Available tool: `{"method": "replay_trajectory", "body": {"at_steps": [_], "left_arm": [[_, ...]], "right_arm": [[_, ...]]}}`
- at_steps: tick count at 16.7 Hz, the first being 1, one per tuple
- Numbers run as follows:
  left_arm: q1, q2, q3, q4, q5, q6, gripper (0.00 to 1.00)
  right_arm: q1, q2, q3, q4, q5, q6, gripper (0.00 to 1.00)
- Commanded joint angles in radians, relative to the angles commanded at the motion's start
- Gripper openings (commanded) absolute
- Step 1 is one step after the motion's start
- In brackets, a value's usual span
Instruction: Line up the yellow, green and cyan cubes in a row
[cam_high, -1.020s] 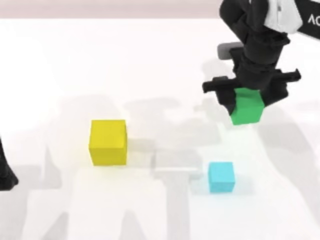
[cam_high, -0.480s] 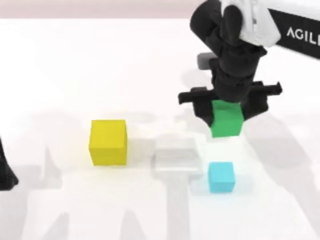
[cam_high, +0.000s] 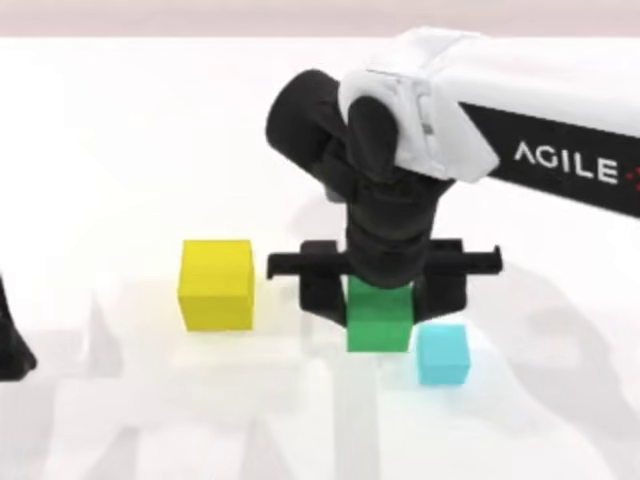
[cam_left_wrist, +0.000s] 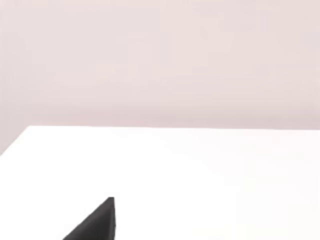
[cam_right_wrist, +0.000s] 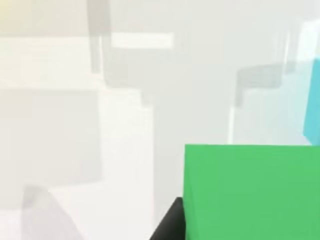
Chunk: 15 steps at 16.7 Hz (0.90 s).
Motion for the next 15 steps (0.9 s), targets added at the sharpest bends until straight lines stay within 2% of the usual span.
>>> {"method": "replay_trajectory", "body": {"at_steps": [6, 12, 15], "left_arm": [[0.0, 0.0, 0.0, 0.0, 0.0, 0.0, 1.0], [0.0, 0.0, 0.0, 0.0, 0.0, 0.0, 1.0], [0.0, 0.0, 0.0, 0.0, 0.0, 0.0, 1.0]], "right_arm": [[0.002, 0.005, -0.014, 0.018, -0.001, 0.005, 0.0], [0.005, 0.058, -0.158, 0.225, 0.001, 0.007, 0.0], [0.007, 0.069, -0.18, 0.25, 0.001, 0.008, 0.0]]}}
